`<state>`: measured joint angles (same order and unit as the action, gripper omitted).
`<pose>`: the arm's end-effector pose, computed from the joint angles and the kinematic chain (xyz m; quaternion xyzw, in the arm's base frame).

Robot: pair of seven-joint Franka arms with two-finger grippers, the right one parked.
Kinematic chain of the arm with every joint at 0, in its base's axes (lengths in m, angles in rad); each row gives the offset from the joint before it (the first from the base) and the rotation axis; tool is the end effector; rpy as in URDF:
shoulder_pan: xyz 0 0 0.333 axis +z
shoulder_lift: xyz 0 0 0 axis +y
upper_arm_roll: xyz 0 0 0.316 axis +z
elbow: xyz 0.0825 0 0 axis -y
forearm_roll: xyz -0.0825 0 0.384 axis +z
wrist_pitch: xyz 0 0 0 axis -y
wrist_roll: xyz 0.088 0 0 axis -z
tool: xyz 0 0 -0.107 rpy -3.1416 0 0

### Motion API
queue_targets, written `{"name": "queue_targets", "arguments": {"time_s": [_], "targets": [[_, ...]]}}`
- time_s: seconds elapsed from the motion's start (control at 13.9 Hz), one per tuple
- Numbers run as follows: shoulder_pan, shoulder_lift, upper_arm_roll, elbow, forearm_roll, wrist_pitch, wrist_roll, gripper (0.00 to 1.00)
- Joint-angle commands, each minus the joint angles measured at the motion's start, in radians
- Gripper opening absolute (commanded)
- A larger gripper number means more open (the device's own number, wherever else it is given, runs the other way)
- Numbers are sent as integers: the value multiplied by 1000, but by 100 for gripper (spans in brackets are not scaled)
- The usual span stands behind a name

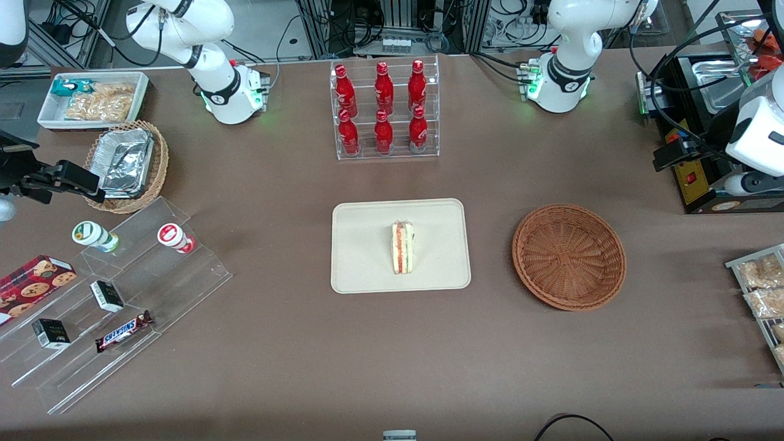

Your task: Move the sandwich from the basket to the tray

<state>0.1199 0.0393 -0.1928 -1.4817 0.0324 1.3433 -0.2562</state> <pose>0.5408 -0.0332 0.6266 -0.9916 -0.0931 0.0852 0.0266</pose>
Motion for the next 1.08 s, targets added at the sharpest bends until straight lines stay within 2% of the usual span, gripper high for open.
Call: {"name": "queue_targets", "arguments": {"time_s": [0.0, 0.58, 1.01], "targets": [[1, -35, -2, -15, -9, -6, 11, 100], [0, -27, -4, -19, -15, 2, 14, 100], [3, -15, -4, -23, -8, 91, 43, 100]]}}
